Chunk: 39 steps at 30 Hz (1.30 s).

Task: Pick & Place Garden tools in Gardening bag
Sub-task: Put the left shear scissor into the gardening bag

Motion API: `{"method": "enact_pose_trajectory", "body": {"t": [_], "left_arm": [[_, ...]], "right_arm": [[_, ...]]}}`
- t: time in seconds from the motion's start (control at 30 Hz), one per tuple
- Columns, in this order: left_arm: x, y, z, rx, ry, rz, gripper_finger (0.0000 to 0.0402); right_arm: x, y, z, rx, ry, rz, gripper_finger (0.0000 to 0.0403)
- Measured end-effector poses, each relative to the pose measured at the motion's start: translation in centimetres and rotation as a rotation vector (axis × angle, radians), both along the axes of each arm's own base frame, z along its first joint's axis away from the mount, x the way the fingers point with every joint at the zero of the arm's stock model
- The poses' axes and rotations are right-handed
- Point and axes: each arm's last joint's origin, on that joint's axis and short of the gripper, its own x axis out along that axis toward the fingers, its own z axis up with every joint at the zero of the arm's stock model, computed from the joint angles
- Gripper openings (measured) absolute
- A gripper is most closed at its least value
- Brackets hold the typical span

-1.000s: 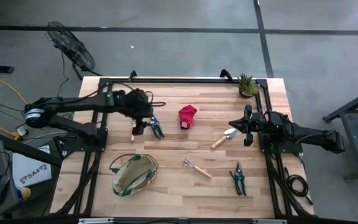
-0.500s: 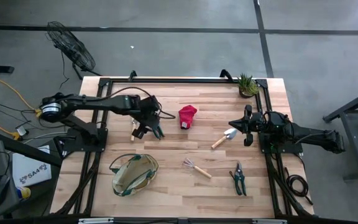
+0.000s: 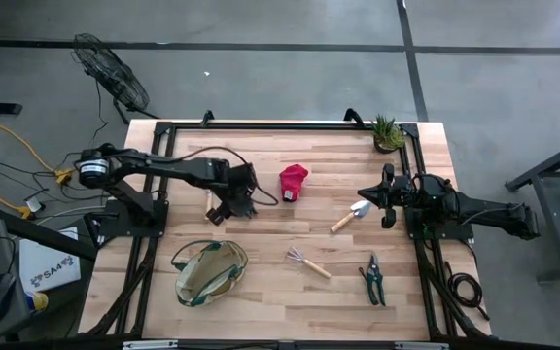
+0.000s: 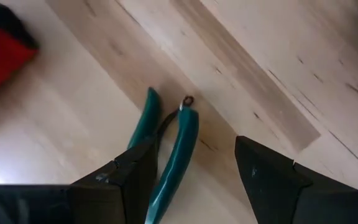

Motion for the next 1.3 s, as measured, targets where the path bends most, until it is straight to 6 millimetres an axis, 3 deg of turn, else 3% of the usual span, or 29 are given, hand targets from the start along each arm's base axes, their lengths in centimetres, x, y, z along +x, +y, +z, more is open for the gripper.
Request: {"method": "enact_pose_trajectory", "body": {"t": [0.2, 1.0, 1.13, 1.3], "left_arm": [[1.0, 0.0, -1.2, 0.044, -0.002, 0.058, 0.0209], [0.9, 0.0, -3.4, 0.046, 0.126, 0.006, 0.0207], [0.9, 0.0, -3.5, 0.042, 0.134, 0.019, 0.0178], [0.8, -0.1, -3.5, 0.007, 0.14, 0.058, 0.0115]], "right_arm": [[0.0, 0.0, 0.0, 0.0, 0.0, 0.0, 0.0003], [0.0, 0.0, 0.0, 0.0, 0.0, 0.002, 0.0003], [0.0, 0.0, 0.0, 0.001, 0.002, 0.003, 0.0003], [0.0, 0.0, 0.0, 0.0, 0.002, 0.003, 0.0003]]}}
